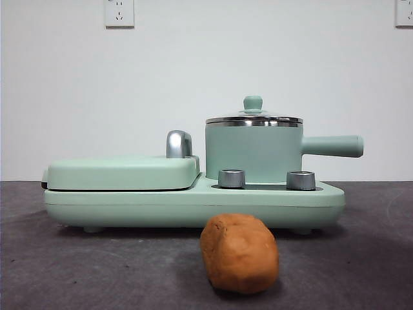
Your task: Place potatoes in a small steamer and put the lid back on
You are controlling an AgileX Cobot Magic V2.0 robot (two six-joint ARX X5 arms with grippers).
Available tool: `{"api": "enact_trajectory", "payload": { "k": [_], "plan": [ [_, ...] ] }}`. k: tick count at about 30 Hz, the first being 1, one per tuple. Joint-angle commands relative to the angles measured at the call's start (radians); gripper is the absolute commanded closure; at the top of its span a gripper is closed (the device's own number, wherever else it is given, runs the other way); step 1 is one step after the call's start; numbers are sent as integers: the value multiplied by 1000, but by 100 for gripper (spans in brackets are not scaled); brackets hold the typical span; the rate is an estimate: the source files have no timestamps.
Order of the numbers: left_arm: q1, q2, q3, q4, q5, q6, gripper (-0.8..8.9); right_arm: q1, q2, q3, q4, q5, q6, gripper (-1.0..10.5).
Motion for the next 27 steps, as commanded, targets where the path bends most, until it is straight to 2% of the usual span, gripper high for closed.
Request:
{"api": "enact_trajectory", "payload": {
  "k": [1, 3, 6, 12, 18, 21, 27],
  "plan": [
    [1, -1, -8, 2, 103, -37, 795, 3, -2, 18, 8, -72, 128, 932],
    [-5, 0, 8, 1, 176, -49, 796, 6, -2, 39, -1, -97, 195, 933],
    [-20, 2, 45, -6, 220, -89, 795, 14, -1, 84, -38, -103, 262, 933],
    [-53, 29, 160, -15, 243, -129, 796, 39, 24, 235, -151, -104, 297, 933],
    [-66, 153, 328, -82, 280, -123, 795, 41, 130, 423, -281, -201, 285, 933],
    [-66, 243, 423, -130, 349, -92, 794, 41, 195, 520, -352, -280, 256, 933],
    [-66, 423, 603, -230, 509, -18, 794, 41, 325, 700, -483, -444, 153, 932]
  ]
}}
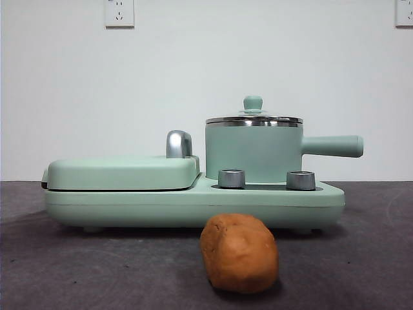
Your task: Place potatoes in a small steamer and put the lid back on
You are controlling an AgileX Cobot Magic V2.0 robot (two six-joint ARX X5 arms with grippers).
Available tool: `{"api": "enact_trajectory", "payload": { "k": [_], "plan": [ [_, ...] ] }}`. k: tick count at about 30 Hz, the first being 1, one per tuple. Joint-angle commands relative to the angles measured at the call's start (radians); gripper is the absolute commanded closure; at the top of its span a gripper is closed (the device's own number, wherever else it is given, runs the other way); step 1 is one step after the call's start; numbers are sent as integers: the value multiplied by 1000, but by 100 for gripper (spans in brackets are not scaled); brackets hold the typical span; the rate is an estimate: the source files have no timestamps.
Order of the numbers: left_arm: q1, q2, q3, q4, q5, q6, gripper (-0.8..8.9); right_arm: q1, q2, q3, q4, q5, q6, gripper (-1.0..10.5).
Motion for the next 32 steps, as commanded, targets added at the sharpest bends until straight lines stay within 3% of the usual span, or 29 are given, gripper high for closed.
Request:
{"api": "enact_trajectory", "payload": {
  "k": [1, 7, 12, 14, 17, 21, 32],
  "plan": [
    [-4, 76, 82, -31, 74, 51, 794, 3, 59, 90, -62, -85, -100, 932],
    [-4, 194, 193, -61, 222, 51, 788, 3, 136, 208, -191, -152, -221, 931],
    [-15, 238, 224, -60, 230, 93, 780, 3, 141, 231, -183, -151, -226, 921],
    [-20, 251, 225, -56, 231, 103, 726, 3, 141, 231, -183, -151, -225, 830],
    [-30, 271, 225, -57, 230, 110, 564, 3, 141, 231, -183, -151, -215, 657],
    [-50, 295, 225, -50, 230, 110, 373, 3, 141, 231, -183, -151, -214, 540],
    [-128, 389, 234, 33, 230, 98, 345, 3, 141, 231, -183, -151, -214, 480]
  ]
}}
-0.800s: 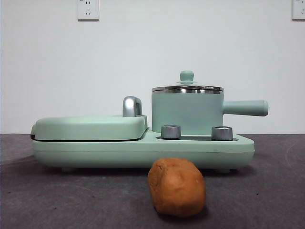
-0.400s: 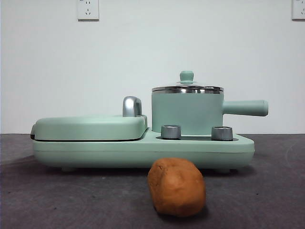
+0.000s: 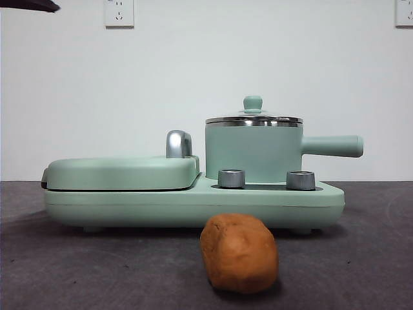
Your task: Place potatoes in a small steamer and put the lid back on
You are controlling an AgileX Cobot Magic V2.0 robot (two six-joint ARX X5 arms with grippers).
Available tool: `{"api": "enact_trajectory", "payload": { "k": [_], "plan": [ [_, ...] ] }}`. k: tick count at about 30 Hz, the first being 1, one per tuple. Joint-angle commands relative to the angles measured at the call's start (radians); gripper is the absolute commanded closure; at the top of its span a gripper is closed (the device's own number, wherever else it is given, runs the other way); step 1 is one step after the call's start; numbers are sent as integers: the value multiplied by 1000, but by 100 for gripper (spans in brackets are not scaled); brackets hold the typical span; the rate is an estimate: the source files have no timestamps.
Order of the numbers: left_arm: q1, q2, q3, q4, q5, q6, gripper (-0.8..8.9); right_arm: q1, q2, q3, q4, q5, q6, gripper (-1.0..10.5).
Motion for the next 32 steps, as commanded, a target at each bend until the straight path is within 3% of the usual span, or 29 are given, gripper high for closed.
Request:
{"api": "enact_trajectory", "payload": {
  "k": [1, 14, 20, 27, 32],
  "plan": [
    [-21, 36, 32, 12, 5, 7, 345, 3, 5, 17, 8, -2, -4, 474],
    [-143, 360, 273, -8, -76, 76, 345, 3, 5, 17, 8, -2, -4, 458],
    [-205, 565, 486, -81, -167, 111, 345, 3, 5, 17, 9, -2, -4, 458],
    [-290, 819, 798, -272, -361, 244, 345, 3, 5, 17, 10, 2, -4, 458],
    [-336, 973, 969, -323, -454, 318, 345, 3, 5, 17, 10, 2, -4, 458]
  ]
}}
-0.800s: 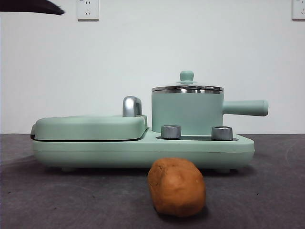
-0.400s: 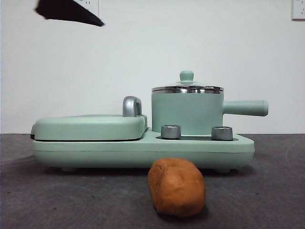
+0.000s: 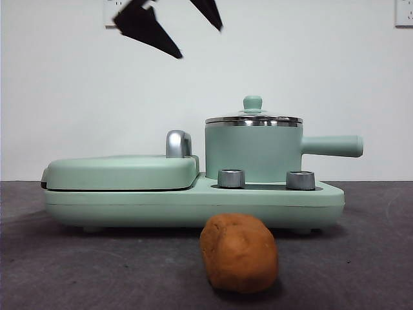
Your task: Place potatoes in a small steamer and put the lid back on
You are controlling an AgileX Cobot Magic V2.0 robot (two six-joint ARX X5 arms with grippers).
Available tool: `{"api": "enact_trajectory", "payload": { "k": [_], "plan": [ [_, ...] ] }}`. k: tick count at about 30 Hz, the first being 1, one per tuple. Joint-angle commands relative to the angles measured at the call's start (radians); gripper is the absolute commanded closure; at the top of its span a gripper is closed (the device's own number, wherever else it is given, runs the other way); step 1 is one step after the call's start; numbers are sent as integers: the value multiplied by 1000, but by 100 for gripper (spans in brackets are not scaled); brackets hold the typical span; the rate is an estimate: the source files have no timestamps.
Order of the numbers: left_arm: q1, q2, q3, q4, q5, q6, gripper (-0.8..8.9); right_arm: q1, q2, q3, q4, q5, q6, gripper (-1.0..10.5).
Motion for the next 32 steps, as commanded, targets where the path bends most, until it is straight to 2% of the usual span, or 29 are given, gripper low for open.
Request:
{"api": "enact_trajectory", "payload": {
  "k": [1, 8, 16, 32],
  "plan": [
    [-24, 85, 100, 5, -29, 69, 345, 3, 5, 17, 10, 2, -4, 458],
    [-54, 237, 233, 74, -41, 84, 346, 3, 5, 17, 10, 1, -4, 458],
    [-80, 354, 240, 225, -42, 83, 349, 3, 5, 17, 10, 1, -4, 458],
    [-84, 423, 240, 229, -44, 84, 350, 3, 5, 17, 10, 1, -4, 458]
  ]
}}
